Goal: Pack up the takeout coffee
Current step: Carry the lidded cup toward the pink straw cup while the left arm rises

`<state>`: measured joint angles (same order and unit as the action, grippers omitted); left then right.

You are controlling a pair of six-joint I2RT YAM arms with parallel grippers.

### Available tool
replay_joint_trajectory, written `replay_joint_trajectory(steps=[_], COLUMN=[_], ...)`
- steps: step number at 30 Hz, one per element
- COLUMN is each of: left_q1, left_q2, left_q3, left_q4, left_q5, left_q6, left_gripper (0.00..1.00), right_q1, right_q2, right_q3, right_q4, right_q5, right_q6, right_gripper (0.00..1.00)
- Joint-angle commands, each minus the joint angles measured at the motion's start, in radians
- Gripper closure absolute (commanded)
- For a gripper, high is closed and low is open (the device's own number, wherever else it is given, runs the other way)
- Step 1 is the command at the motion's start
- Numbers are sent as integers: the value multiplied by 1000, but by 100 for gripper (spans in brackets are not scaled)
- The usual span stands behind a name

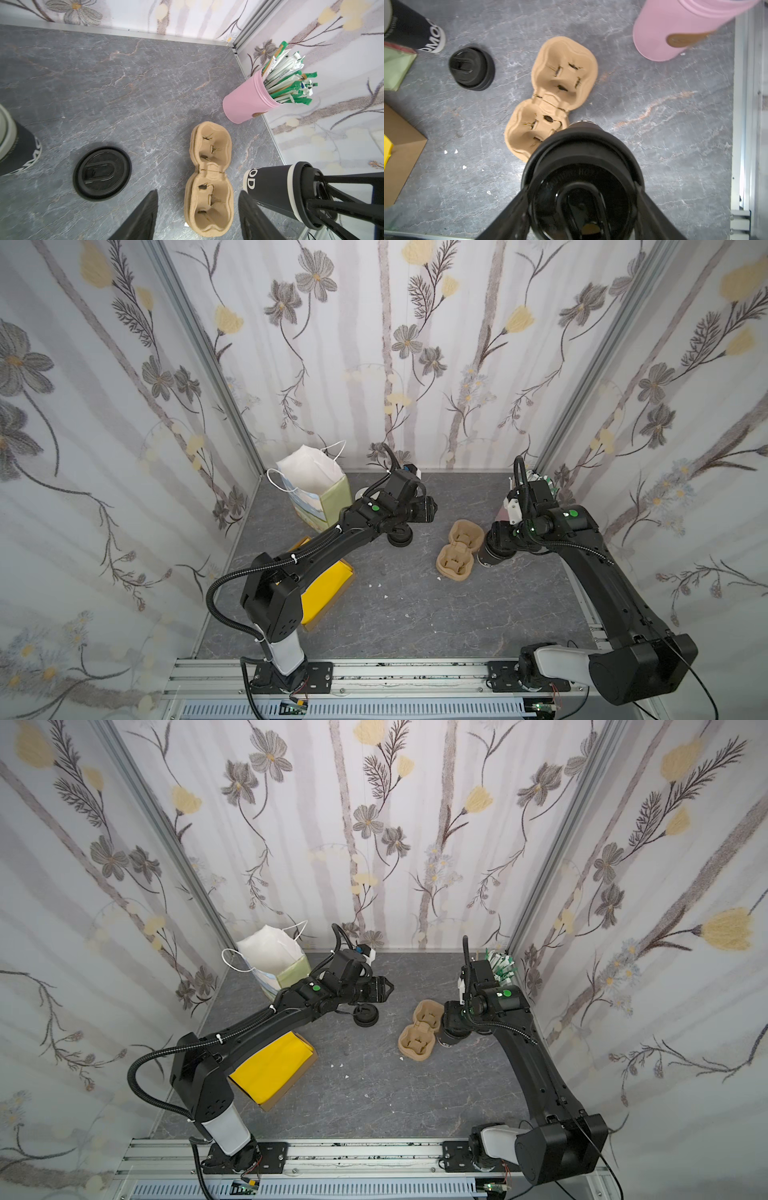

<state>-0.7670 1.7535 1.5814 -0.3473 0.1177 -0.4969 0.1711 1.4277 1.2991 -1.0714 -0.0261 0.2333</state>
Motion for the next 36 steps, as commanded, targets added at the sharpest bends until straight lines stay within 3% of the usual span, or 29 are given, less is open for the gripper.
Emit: replay_joint_trajectory(steps=[1, 11, 23, 31, 36], left_q1=[-14, -35, -18, 12, 26], left_q2=[37, 127, 159, 158, 154], left_q3=[49, 152, 203, 194, 184], left_q4=[30, 33, 33, 33, 32], left_q5=[49, 129, 191, 209, 215], left_q6=[16, 3, -5, -9, -8], left_gripper=[36, 37, 37, 37, 37], right_q1=[-58, -255, -440, -470, -470], right_q2=[-23, -21, 87, 140, 134], right_q3=[-48, -204, -221, -225, -227], right_q4=[49, 213, 295, 305, 301], right_q5=[28, 49, 119, 118, 116], right_q6=[-18, -2, -31, -32, -27], right_gripper=[32, 32, 31, 29, 21])
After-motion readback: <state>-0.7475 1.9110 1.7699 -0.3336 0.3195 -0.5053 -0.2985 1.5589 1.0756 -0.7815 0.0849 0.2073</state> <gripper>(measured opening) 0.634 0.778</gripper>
